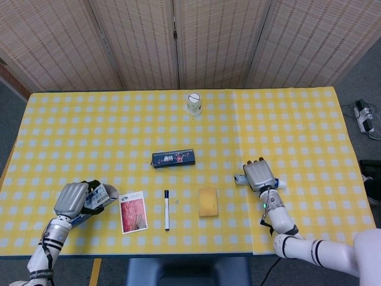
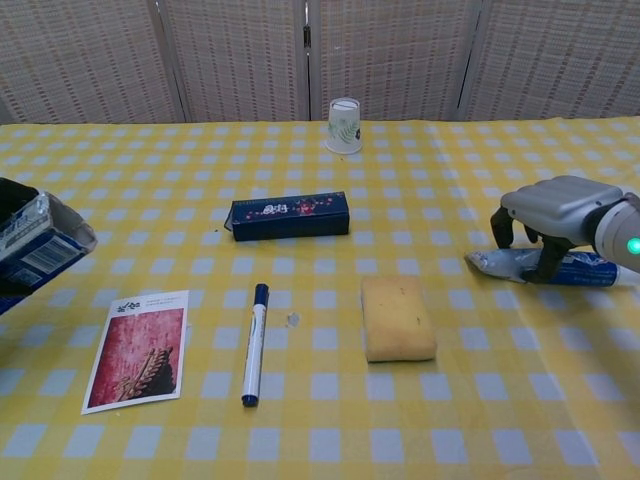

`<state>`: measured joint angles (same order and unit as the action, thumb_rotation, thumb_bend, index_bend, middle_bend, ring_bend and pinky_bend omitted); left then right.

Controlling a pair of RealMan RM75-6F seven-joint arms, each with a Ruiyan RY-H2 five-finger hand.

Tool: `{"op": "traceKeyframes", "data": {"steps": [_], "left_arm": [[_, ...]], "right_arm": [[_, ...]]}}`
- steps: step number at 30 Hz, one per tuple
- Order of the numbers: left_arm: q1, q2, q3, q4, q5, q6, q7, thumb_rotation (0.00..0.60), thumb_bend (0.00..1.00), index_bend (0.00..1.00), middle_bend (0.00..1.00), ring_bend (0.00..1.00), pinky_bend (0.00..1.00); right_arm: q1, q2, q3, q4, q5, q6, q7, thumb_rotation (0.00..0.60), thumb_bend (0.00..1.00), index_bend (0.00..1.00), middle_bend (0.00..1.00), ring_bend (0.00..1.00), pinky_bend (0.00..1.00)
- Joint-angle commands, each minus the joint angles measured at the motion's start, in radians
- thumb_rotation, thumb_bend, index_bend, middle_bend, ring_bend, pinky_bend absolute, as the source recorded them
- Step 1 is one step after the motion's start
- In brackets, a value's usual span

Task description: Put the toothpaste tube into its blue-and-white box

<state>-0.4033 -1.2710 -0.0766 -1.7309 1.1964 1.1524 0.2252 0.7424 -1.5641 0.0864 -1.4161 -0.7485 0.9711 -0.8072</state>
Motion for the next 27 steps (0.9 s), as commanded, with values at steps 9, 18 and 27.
{"op": "traceKeyframes", "data": {"steps": [9, 18, 27], "left_arm": [[0.004, 0.004, -0.003, -0.008, -0.012, 0.007, 0.013, 0.600, 0.15, 0.49, 0.57, 0.50, 0.64], [0.010, 0.008, -0.010, -0.012, -0.035, 0.009, 0.008, 0.600, 0.15, 0.49, 0.57, 0.50, 0.64], [-0.007, 0.042, -0.025, -0.077, -0.085, -0.046, -0.023, 0.600, 0.15, 0.49, 0.57, 0.50, 0.64]], "right_arm": [[-0.016, 0.029, -0.009, -0.030, -0.101, 0.047, 0.065, 0.600, 0.33, 0.79, 0.62, 0.70, 0.54], [-0.093, 0.105, 0.030, -0.069, -0.277, 0.105, 0.370, 0.600, 0.33, 0.79, 0.62, 0.70, 0.56], [-0.191, 0.031, 0.075, 0.043, -0.557, 0.270, 0.979, 0.600, 0.34, 0.79, 0.62, 0.70, 0.56]]}}
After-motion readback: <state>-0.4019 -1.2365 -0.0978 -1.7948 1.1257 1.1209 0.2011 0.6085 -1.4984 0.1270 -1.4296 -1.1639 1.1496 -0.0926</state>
